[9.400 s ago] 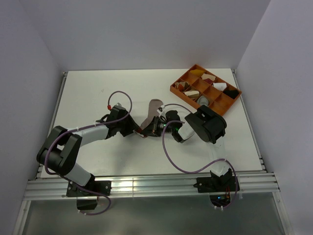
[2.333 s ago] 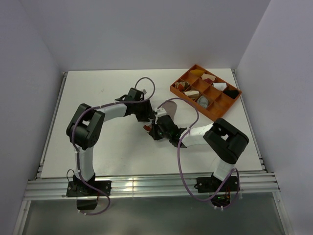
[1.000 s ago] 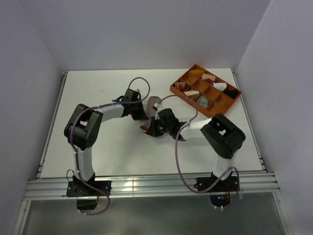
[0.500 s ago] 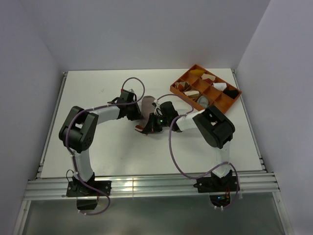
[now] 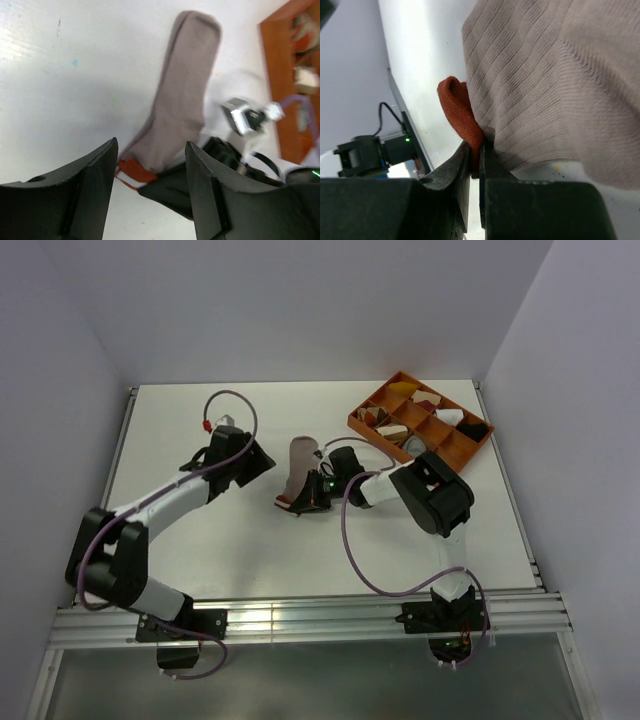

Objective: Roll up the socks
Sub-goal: Roll the sock at the center of the board.

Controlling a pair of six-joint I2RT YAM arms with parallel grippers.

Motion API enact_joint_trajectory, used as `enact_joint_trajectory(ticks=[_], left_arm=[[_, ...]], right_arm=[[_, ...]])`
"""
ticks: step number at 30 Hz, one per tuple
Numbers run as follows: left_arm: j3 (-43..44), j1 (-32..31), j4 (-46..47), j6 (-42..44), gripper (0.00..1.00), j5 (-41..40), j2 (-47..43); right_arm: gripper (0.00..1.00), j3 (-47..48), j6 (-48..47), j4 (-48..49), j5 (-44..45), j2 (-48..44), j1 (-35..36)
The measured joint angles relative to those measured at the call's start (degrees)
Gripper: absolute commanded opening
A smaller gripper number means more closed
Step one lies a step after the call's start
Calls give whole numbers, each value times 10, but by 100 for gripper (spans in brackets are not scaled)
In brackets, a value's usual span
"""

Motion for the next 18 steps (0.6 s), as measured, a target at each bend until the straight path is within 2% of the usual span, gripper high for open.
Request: enact_joint_trajectory(ticks=[4,10,18], left_arm=[[-97,0,43,-56,60,7,-88],[-235,-7,101,-129,58,29,-103],[-253,-36,183,-170,56,31,-76]], right_arm=[[0,-7,32,31,-12,11,-3],[0,-15,68,63,-21,20,-6],[1,-20,94,79,-19,24,-6]])
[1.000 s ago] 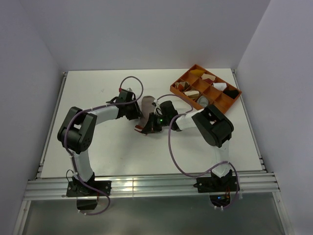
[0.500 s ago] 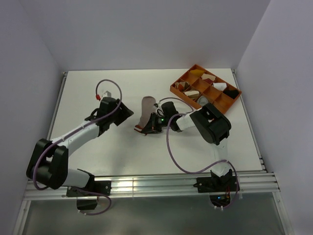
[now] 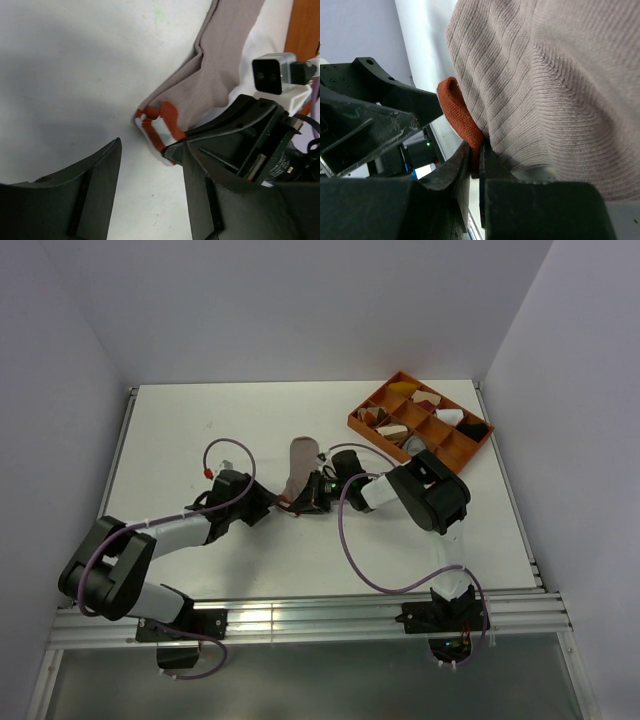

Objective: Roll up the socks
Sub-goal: Roll the sock at the center of the board.

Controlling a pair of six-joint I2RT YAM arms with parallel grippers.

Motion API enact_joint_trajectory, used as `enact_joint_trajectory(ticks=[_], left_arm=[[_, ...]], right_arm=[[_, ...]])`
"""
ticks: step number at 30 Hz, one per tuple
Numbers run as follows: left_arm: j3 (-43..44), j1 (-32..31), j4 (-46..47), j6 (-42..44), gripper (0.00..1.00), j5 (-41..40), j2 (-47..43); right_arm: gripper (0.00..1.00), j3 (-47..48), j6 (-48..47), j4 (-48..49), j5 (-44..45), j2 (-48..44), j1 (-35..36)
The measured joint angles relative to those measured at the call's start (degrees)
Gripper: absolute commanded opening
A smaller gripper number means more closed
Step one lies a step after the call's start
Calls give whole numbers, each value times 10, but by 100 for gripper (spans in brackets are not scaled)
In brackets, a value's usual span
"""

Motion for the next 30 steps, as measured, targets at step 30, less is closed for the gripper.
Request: enact_joint_trajectory(ticks=[30], left_arm=[[11,-24,98,-33,16,-27,98]], right_arm=[[4,-9,17,22,2,3,0]])
